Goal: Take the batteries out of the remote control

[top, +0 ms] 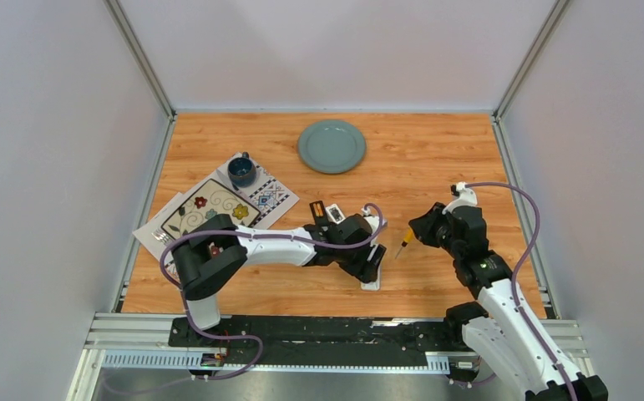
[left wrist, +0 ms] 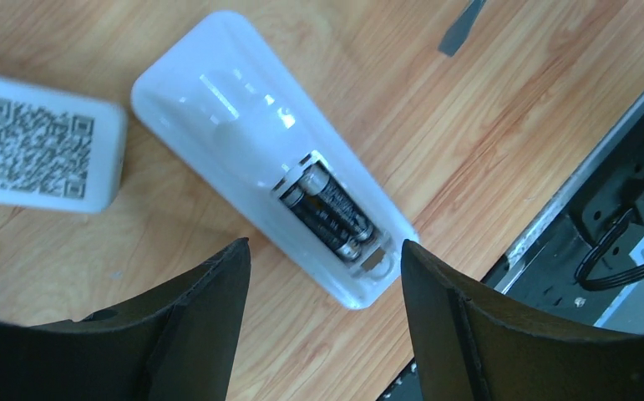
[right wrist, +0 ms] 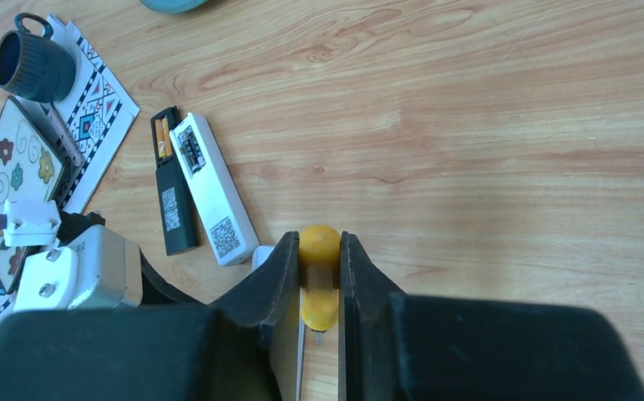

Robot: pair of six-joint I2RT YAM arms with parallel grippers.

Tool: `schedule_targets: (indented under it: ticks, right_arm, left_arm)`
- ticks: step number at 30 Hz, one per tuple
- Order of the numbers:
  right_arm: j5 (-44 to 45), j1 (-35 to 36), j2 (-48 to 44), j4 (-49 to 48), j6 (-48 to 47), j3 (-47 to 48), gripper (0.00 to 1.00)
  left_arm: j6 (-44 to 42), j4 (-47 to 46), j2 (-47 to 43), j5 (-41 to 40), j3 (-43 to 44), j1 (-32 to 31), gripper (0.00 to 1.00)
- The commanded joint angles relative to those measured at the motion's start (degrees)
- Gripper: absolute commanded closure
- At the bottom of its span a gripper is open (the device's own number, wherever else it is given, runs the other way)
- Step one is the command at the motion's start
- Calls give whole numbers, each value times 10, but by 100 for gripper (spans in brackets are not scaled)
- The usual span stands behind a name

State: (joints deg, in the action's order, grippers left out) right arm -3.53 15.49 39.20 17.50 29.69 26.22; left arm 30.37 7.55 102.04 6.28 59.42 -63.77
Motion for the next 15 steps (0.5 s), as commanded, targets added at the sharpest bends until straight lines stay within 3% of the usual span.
schedule_targets:
  ticks: [1, 8, 15]
  right_arm:
    - [1, -12, -15, 13, -17, 28, 100]
    - [-12, -34, -27, 30, -18, 30, 100]
    - [-21, -48, -29, 32, -20, 26, 100]
  left_arm:
    - [-12, -33, 35, 29, 62, -3, 26]
    - [-56, 33, 102, 29, 159, -6, 26]
    - [-121, 79, 86, -51, 137, -22, 26]
